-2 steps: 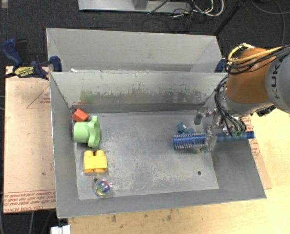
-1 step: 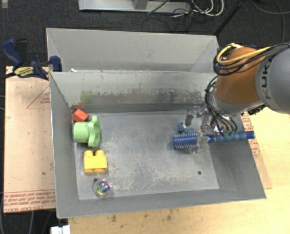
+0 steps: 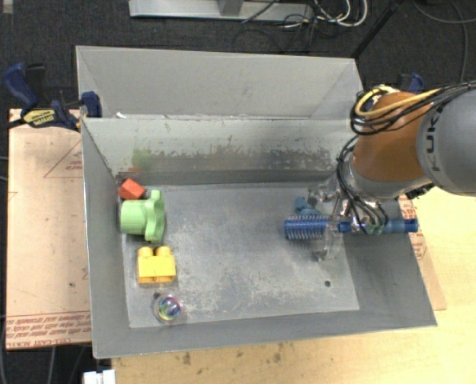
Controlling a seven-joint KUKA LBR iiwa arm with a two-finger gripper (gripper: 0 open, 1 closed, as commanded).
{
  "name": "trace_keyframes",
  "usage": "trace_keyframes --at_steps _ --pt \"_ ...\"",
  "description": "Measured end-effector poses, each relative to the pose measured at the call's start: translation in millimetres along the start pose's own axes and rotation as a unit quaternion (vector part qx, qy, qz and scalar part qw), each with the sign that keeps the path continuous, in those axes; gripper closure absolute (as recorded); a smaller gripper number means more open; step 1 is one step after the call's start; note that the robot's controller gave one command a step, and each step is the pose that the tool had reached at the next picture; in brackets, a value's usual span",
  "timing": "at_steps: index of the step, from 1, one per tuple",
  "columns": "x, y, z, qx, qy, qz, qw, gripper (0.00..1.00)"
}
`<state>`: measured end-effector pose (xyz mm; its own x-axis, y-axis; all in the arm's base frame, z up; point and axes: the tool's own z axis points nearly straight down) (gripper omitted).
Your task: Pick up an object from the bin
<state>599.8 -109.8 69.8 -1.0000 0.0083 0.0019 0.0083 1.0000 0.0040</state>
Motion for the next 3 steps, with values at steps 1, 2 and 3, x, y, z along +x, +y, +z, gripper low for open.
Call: trace_keyframes --at_steps 1,2,3 --pt "-1.1 0.5 -0.9 0.000 -0.0015 0.000 1.0000 0.00" --pt "-3.2 1.5 -3.4 -0.001 -0.0043 0.000 1.0000 1.00" --pt "-4.4 3.0 -8.6 0.001 -0.0030 0.000 1.0000 1.00"
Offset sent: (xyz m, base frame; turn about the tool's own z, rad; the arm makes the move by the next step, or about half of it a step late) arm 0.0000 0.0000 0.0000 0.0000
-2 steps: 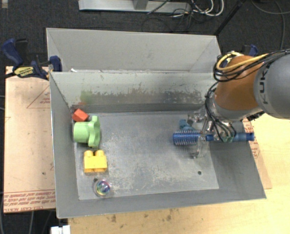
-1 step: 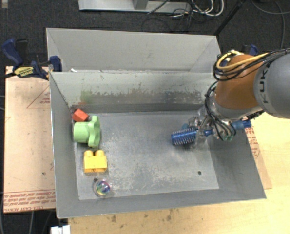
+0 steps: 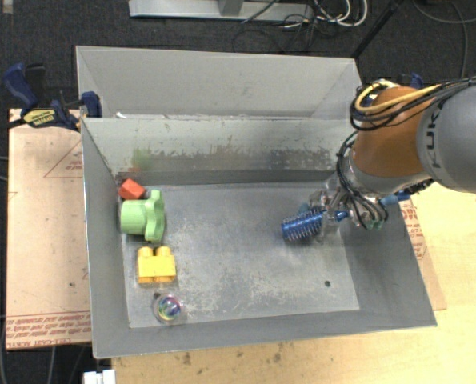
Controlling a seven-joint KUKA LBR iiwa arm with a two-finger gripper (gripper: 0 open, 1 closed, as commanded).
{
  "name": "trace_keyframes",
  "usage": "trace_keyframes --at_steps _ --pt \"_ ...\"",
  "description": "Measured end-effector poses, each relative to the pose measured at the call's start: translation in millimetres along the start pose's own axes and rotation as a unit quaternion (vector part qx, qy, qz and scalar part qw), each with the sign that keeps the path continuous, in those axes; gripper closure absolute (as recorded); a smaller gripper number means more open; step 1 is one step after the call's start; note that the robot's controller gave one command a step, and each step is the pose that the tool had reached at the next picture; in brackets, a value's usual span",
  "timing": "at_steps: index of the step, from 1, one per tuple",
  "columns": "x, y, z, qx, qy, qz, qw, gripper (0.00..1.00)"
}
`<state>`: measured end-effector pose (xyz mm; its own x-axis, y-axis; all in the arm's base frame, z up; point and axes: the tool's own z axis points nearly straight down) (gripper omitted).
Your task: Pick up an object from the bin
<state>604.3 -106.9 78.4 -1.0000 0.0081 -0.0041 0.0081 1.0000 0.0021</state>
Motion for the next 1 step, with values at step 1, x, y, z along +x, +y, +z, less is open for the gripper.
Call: trace_keyframes --at_steps 1 --pt "-2.2 0.5 -63.5 0.001 -0.0021 0.000 1.0000 1.00"
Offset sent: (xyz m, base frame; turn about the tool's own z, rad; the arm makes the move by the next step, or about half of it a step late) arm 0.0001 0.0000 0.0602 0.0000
